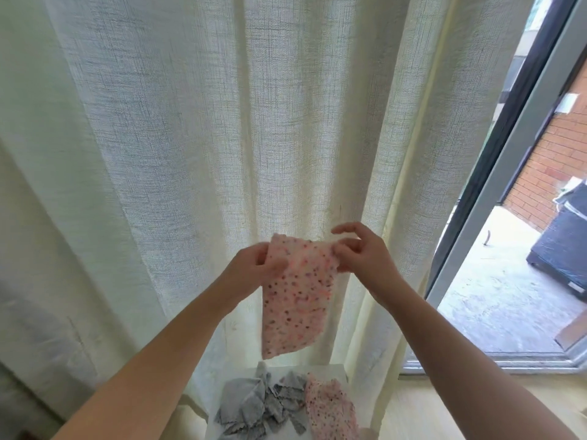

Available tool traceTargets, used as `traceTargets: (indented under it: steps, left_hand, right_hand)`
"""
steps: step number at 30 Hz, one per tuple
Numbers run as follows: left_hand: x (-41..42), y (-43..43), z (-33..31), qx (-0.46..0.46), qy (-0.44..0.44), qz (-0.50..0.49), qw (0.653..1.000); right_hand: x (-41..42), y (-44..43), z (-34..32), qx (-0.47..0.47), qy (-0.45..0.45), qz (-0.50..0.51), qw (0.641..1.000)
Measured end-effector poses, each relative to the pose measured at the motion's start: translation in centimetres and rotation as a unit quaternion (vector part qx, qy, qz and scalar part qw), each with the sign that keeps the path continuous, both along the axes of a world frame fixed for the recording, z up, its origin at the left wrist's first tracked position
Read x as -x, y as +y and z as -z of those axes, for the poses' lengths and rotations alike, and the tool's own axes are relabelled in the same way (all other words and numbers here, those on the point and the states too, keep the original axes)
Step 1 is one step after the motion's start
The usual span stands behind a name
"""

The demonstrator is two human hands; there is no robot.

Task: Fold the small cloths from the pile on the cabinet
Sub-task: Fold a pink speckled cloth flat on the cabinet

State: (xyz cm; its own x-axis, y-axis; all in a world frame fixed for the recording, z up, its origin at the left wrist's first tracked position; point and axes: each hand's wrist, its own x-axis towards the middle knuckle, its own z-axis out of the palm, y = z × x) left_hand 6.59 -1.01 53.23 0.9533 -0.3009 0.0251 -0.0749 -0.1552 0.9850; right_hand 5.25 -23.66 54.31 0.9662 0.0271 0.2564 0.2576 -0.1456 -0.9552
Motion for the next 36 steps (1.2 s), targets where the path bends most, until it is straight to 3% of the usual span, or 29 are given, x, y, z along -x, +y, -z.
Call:
traceTargets:
  steps: [3,5,7,10,13,15,17,25,31,34,36]
  left_hand:
    - [-0.1,-0.6,0.5,0.055,0.074,-0.025,0.995]
    - [-0.2,-0.9,0.3,0.080,0.084,-0.045,0.992]
    - [-0.6,-1.1,0.5,0.080,0.087,-0.081,0.990]
    - [-0.9,-1.0,1.4,0.083,0.139,-0.114,0.980]
    - [-0.2,-0.6,2.3,0.173,0.257,-0.051,0.950]
    - [0.4,-0.6,3.2,0.134,0.271,-0.009,0.953]
    - [0.8,-0.7,3.9,0.079,0.240,-0.011,0.968]
    - [1.2,-0.9,4.5,0.020,0.153,-0.113,0.982]
    - [1.6,-0.6,4.5,0.078,0.133,-0.153,0.976]
    - [1.8,-0.3,4.7,-0.044,0.039,-0.072,0.996]
    - [1.7,-0.2,4.9,-0.153,-0.055,-0.068,0.984]
  right_hand:
    - [-0.9,-0.2,0.5,-0.173,0.207,-0.074,0.960]
    - [-0.7,-0.3,2.2,-0.150,0.295,-0.162,0.930]
    - [-0.1,-0.1,3.9,-0.107,0.311,-0.189,0.925]
    - [0.5,0.3,4.9,-0.125,0.298,-0.175,0.930]
    - [0.3,0.4,5.4,-0.167,0.299,-0.143,0.929]
    - [0.0,0.4,5.6,-0.182,0.313,-0.120,0.924]
    - [-0.2,0.2,6.0,-0.168,0.321,-0.129,0.923]
    - [0.6,0.2,6.2,-0.040,0.292,-0.089,0.951]
    - [1.0,0.4,6.0,-0.044,0.280,-0.042,0.958]
    - [0.9,-0.2,6.1,-0.013,0.234,-0.055,0.971]
    - [0.9,-0.3,6.0,0.058,0.181,-0.062,0.980]
